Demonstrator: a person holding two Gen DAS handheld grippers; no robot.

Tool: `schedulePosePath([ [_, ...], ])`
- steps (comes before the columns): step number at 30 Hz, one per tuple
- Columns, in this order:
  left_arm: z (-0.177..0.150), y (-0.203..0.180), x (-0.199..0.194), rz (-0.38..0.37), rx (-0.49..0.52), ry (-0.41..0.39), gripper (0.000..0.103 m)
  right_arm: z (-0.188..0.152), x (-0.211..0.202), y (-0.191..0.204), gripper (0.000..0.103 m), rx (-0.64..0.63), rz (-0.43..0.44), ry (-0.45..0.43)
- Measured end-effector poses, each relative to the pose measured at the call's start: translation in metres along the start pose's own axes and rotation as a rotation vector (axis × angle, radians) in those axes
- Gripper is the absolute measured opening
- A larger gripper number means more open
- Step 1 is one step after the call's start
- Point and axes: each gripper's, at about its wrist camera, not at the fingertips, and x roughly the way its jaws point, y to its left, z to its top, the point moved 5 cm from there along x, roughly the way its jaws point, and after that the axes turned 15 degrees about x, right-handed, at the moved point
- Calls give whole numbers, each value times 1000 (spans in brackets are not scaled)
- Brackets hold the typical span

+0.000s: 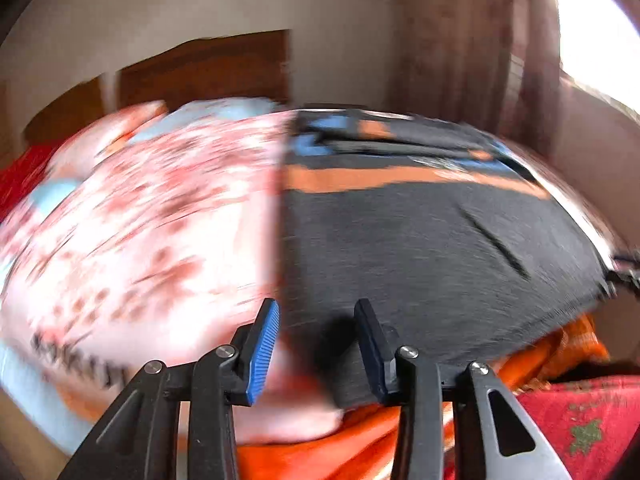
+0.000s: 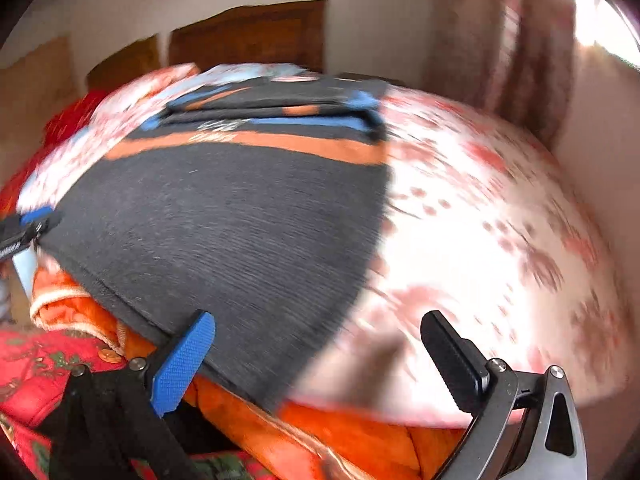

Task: Fold small clothes
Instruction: 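Move both open tools to the sweater's unfolded hem edge, then grasp the hem with both tools and lift it over the folded part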

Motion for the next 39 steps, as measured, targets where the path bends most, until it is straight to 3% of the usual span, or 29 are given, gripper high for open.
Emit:
schedulePosePath([
  [3,-5,21,-3,-62,-106,-14,39,-7,-8,-15,103,62,32,7],
  [5,-4,24,-4,-141,-166,-35,39,-13,-11,-13,103,55,41,0],
  [8,-3,13,2,-201,-173,-26,39,-17,-12,2,103,17,71,5],
  [13,-3,-3,15,-180,-133,-16,40,-19,-6,27,103,-45,81,17],
  [19,-8,5,12,-174,-128,13,41,-19,-9,19,103,-25,46,42],
  [22,-3,-1,12,-172,-107,53,53,-19,-7,22,103,-32,24,51],
  [24,2,-6,11,-194,-104,76,59,-18,-6,26,103,-27,32,56],
  [31,25,-30,28,-268,-138,96,59,-13,0,36,103,-21,60,46],
  [39,14,-25,16,-299,-128,94,59,-19,-10,26,103,-12,69,75],
])
